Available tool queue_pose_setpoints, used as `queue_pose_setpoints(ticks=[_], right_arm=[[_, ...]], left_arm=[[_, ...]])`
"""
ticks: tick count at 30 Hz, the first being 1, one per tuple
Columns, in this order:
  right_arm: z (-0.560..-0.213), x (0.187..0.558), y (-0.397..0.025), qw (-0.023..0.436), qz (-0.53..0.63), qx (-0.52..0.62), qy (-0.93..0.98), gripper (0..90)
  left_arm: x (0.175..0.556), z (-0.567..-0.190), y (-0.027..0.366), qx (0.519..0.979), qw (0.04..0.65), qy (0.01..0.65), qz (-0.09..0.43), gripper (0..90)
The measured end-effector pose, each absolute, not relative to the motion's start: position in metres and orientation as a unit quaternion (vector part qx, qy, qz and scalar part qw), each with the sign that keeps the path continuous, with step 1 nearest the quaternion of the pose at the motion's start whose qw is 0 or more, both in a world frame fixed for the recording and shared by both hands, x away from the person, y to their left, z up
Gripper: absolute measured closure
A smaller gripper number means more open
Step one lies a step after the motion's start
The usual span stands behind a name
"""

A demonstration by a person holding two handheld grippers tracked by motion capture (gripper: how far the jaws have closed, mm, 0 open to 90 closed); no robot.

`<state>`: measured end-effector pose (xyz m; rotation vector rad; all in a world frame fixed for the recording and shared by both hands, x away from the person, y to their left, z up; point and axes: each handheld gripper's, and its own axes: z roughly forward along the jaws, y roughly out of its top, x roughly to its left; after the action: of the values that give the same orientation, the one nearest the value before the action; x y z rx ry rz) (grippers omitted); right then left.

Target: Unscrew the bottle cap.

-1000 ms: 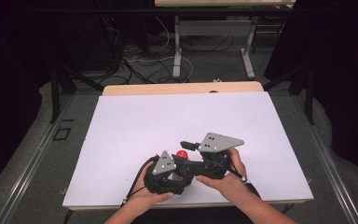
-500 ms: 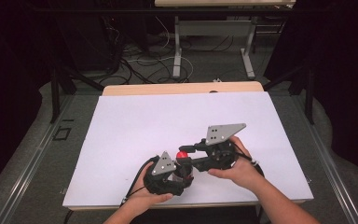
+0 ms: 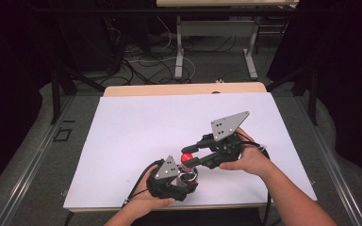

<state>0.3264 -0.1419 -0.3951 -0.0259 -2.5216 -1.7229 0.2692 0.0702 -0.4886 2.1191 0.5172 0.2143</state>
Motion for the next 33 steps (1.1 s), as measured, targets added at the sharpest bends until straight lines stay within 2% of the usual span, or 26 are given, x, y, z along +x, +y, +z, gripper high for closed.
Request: queue_pose_setpoints(ticks=[11,33], right_arm=[[-0.398,0.328,-0.152,-0.016,-0.566,-0.078,-0.821,61.7],[-0.426,0.331,-0.173,-0.067,-0.541,-0.151,-0.825,61.5]], left_arm=[[0.277,-0.488,0.074,0.85,0.459,0.237,0.099,29.2],[0.337,-0.472,0.075,0.817,0.481,0.289,0.132,29.2]])
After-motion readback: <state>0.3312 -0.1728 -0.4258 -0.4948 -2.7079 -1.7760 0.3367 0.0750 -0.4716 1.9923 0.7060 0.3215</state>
